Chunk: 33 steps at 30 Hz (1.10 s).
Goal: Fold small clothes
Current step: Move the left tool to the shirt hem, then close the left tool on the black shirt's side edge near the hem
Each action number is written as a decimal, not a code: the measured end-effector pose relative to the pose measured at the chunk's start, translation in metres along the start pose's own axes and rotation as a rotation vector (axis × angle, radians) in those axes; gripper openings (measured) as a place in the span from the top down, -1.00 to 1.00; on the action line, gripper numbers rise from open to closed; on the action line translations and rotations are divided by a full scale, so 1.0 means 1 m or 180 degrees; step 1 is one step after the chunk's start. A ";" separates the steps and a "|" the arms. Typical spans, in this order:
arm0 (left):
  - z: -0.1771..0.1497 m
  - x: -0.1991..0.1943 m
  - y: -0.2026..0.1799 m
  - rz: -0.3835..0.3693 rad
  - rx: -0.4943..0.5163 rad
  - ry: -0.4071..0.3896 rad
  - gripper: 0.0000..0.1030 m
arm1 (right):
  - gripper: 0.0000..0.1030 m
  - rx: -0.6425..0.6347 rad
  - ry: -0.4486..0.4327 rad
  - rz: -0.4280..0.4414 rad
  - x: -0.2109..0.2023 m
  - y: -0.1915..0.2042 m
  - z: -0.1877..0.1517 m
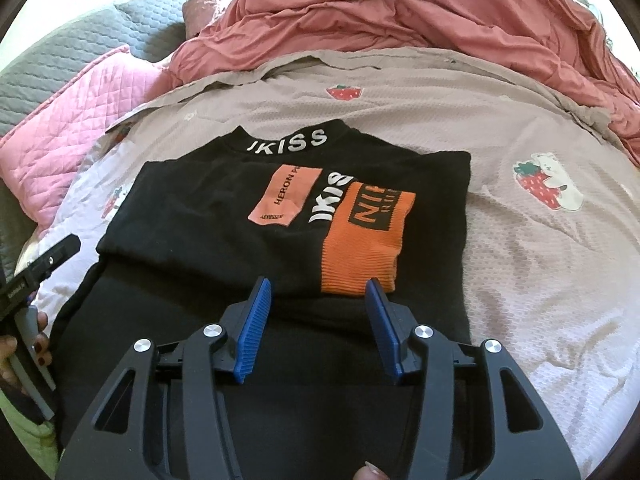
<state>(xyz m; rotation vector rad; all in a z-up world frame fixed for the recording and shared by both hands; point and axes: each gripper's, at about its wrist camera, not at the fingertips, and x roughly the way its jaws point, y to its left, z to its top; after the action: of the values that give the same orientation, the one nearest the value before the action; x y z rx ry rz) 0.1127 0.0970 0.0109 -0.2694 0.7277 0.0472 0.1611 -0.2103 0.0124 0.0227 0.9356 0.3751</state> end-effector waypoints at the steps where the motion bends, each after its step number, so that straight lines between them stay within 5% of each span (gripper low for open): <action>1: -0.001 -0.003 0.002 -0.0001 -0.0007 -0.0017 -0.81 | 0.07 0.0004 -0.0007 0.0001 -0.002 0.000 0.000; 7: -0.006 -0.016 0.015 -0.0001 -0.0131 -0.0067 -0.81 | 0.07 0.0029 -0.0055 0.0014 -0.013 -0.001 -0.002; 9: -0.008 -0.018 0.018 -0.0007 -0.0159 -0.0043 -0.81 | -0.67 0.0070 -0.0102 0.0022 -0.019 -0.003 -0.003; 10: -0.009 -0.018 0.019 -0.0004 -0.0164 -0.0033 -0.81 | -0.71 0.0106 -0.0153 0.0018 -0.024 -0.004 -0.003; 33: -0.031 -0.068 0.023 0.0130 -0.0101 0.0086 -0.81 | -0.70 0.0157 -0.0288 -0.0019 -0.076 -0.026 -0.022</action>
<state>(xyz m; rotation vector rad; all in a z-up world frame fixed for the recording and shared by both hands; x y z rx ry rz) 0.0385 0.1141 0.0288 -0.2861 0.7599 0.0941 0.1109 -0.2624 0.0535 0.0812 0.8551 0.3427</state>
